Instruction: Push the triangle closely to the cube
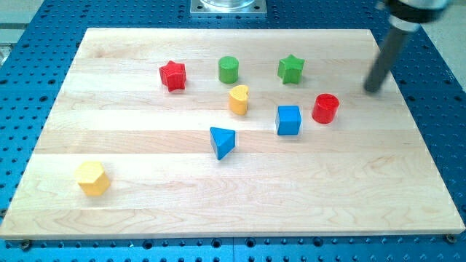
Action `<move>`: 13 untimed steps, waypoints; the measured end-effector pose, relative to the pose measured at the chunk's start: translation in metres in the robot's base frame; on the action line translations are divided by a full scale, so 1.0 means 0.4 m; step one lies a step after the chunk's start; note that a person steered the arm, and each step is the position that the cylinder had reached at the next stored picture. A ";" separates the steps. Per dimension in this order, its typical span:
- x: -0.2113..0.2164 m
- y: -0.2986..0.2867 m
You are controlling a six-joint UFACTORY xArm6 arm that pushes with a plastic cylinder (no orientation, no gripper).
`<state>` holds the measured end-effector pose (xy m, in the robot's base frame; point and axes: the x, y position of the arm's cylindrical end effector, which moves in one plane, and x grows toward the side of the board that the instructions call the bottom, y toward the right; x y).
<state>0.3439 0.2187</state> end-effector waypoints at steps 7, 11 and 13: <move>0.164 -0.416; 0.352 -0.812; 0.432 -0.733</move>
<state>0.5167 -0.0744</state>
